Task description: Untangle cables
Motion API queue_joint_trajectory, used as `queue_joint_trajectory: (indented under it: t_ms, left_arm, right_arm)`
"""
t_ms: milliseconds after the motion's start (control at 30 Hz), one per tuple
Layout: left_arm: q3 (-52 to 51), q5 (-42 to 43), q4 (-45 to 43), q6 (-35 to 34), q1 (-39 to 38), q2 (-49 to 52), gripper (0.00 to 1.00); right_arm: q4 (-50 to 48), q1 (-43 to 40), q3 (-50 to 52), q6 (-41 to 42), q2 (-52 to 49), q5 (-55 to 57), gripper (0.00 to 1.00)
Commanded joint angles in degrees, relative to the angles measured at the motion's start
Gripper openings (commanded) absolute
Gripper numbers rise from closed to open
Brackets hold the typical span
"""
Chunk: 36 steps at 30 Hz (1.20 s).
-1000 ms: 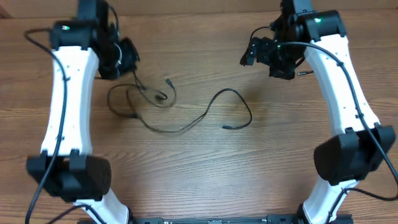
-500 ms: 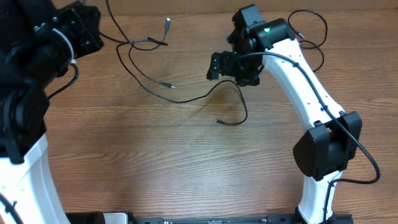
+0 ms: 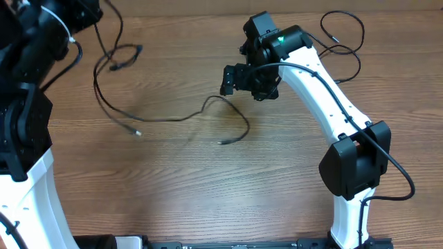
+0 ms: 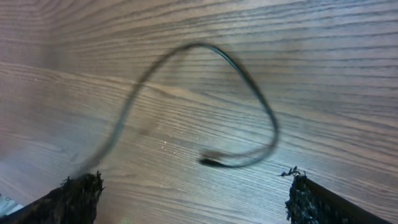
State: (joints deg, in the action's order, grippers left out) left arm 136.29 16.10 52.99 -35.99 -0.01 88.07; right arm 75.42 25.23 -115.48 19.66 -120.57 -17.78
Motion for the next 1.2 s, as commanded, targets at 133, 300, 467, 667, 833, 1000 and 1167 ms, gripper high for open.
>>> queue_joint_trajectory:
  t_ms: [133, 300, 467, 667, 833, 1000, 1167]
  left_arm:
    - [0.42, 3.87, 2.95, -3.26, 0.09, -0.11, 0.04]
    - [0.42, 2.62, 7.08, -3.23, 0.09, 0.44, 0.04]
    - [0.42, 3.93, 9.81, -5.51, 0.07, 0.52, 0.04]
    - [0.42, 4.7, 15.34, -3.52, 0.02, 0.63, 0.04]
    - [0.31, 4.63, 22.29, -0.42, -0.02, 1.46, 0.04]
    - [0.31, 4.52, 26.43, 1.36, -0.02, 3.58, 0.04]
    - [0.31, 6.49, 29.03, 4.24, -0.07, 6.49, 0.04]
  right_arm:
    - [-1.29, 1.99, 0.04, -0.26, 0.0, -0.31, 0.97]
    - [-2.78, 3.74, 0.04, -1.66, 0.0, -0.35, 0.98]
    - [-4.33, 6.43, 0.04, -8.11, 0.0, -0.28, 0.99]
    - [-9.51, 8.24, 0.04, -6.73, 0.0, 0.11, 1.0]
    - [-13.07, 8.24, 0.04, 0.5, 0.0, -2.1, 1.0]
    - [-17.75, 8.24, 0.04, -1.03, 0.0, -14.1, 1.0]
    - [-21.14, 7.65, 0.02, -1.07, 0.0, -23.78, 1.0]
